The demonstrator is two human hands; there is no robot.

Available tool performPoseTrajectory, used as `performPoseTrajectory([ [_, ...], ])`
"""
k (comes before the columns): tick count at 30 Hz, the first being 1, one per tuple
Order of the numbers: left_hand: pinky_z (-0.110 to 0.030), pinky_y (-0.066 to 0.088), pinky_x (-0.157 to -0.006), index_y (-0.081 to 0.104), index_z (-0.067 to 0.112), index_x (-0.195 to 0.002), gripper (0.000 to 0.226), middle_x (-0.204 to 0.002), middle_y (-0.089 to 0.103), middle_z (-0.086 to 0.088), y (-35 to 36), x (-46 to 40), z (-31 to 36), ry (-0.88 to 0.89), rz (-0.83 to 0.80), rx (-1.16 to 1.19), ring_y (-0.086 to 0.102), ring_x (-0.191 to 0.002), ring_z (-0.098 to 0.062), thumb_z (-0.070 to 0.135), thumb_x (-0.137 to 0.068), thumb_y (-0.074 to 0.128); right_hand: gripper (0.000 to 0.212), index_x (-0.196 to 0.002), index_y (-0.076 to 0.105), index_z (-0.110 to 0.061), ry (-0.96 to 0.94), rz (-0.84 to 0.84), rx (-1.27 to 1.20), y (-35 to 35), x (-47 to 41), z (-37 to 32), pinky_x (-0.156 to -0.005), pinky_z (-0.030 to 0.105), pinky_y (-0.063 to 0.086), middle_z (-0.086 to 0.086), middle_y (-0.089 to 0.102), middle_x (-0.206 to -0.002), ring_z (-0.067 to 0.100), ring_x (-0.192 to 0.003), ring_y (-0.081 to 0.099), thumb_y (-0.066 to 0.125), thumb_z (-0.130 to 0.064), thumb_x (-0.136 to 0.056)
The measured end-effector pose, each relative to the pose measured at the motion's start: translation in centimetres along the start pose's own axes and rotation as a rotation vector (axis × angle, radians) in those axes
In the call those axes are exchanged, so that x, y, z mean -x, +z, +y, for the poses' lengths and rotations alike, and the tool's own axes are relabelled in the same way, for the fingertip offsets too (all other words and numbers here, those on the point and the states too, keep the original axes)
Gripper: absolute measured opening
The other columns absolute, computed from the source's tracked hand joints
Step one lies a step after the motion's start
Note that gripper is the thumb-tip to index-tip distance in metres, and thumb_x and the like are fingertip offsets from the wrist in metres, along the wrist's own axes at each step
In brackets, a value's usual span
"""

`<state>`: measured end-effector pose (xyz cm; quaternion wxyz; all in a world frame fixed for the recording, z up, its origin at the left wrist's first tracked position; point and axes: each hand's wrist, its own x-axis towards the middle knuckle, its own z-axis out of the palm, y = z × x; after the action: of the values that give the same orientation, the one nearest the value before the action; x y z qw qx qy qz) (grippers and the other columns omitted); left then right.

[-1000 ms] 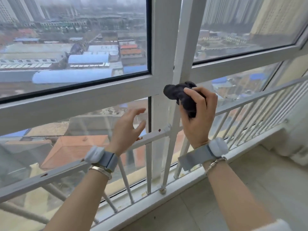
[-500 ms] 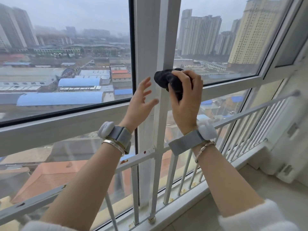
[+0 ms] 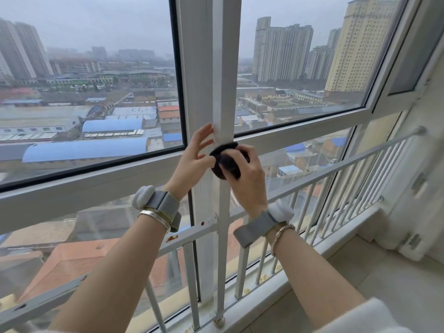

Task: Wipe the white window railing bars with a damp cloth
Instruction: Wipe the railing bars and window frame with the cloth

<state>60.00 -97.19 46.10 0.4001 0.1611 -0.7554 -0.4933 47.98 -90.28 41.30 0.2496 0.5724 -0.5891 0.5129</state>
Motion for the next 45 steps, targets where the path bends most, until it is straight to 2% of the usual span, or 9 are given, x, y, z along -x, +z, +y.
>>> performPoseTrajectory([
  [5,-0.012,0.048,-0.078,0.033,0.022,-0.136,0.069,-0.135,0.041,0.007,0.8,0.1,-0.4,0.033,0.06,0.034,0.044,-0.12,-0.007,-0.016,-0.079,0.041,0.036,-0.109,0.061,-0.008,0.07,0.144,-0.06,-0.8,-5.2,-1.9,-0.082,0.025,0.046,0.014,0.054,-0.112,0.026,-0.101,0.056,0.073,-0.024,-0.078],
  [12,-0.016,0.04,-0.095,0.041,0.019,-0.135,0.039,-0.129,0.051,0.009,0.7,1.9,-4.7,-0.087,0.049,-0.036,0.051,-0.113,0.003,0.016,-0.096,0.044,0.046,-0.099,0.053,-0.011,0.227,0.1,-0.053,2.9,3.0,0.6,-0.067,0.032,0.056,0.011,0.056,-0.107,0.024,-0.088,0.059,0.069,-0.044,-0.071],
  [15,-0.026,0.038,-0.1,0.046,0.023,-0.131,0.035,-0.13,0.053,0.01,0.8,3.1,-6.6,-0.152,0.022,-0.053,0.051,-0.117,-0.005,0.026,-0.097,0.042,0.046,-0.094,0.046,-0.017,0.317,0.002,0.01,4.7,8.0,2.1,-0.062,0.037,0.055,0.01,0.056,-0.101,0.027,-0.081,0.06,0.08,-0.03,-0.066],
  [21,-0.027,0.041,-0.096,0.049,0.022,-0.129,0.033,-0.125,0.056,0.012,1.3,4.6,-8.9,-0.236,0.007,-0.091,0.055,-0.112,-0.005,0.026,-0.098,0.039,0.042,-0.091,0.055,-0.011,0.377,-0.198,0.008,4.7,11.5,3.6,-0.064,0.04,0.054,0.006,0.056,-0.097,0.026,-0.077,0.058,0.084,-0.025,-0.063],
  [30,-0.029,0.042,-0.092,0.052,0.027,-0.114,0.026,-0.107,0.059,0.015,1.9,4.7,-9.2,-0.286,0.076,-0.031,0.056,-0.101,0.0,0.022,-0.1,0.031,0.044,-0.104,0.054,-0.013,0.33,0.071,-0.088,4.2,7.0,1.5,-0.08,0.023,0.049,0.011,0.057,-0.109,0.021,-0.096,0.057,0.08,-0.024,-0.071],
  [36,-0.029,0.042,-0.093,0.051,0.026,-0.121,0.028,-0.121,0.058,0.008,1.8,4.8,-9.3,-0.28,0.062,-0.043,0.057,-0.108,-0.007,0.021,-0.1,0.032,0.045,-0.098,0.063,-0.01,0.34,-0.131,0.034,5.1,14.1,3.9,-0.069,0.037,0.057,0.009,0.064,-0.104,0.027,-0.084,0.064,0.084,-0.004,-0.059],
  [39,-0.013,0.046,-0.08,0.049,0.028,-0.123,0.027,-0.123,0.055,0.01,1.8,5.2,-9.1,-0.26,0.029,-0.151,0.054,-0.105,-0.001,0.022,-0.098,0.04,0.04,-0.097,0.065,-0.012,0.331,-0.193,0.04,4.0,14.2,4.0,-0.066,0.038,0.056,0.005,0.064,-0.103,0.025,-0.082,0.063,0.081,-0.002,-0.061],
  [42,-0.005,0.045,-0.06,0.05,0.022,-0.119,0.028,-0.115,0.053,0.005,1.7,6.1,-8.4,-0.249,0.115,-0.275,0.053,-0.095,-0.001,0.026,-0.092,0.052,0.037,-0.1,0.063,-0.014,0.377,-0.043,-0.075,3.0,12.0,2.5,-0.08,0.026,0.05,0.004,0.059,-0.105,0.02,-0.09,0.059,0.079,-0.007,-0.067],
  [45,-0.014,0.051,-0.066,0.054,0.018,-0.107,0.03,-0.103,0.061,-0.004,1.4,6.9,-6.6,-0.271,0.171,-0.118,0.061,-0.083,-0.012,0.038,-0.085,0.056,0.041,-0.105,0.053,-0.017,0.307,0.067,-0.186,2.2,9.0,-0.1,-0.088,0.01,0.041,0.007,0.054,-0.11,0.011,-0.099,0.051,0.075,-0.015,-0.071],
])
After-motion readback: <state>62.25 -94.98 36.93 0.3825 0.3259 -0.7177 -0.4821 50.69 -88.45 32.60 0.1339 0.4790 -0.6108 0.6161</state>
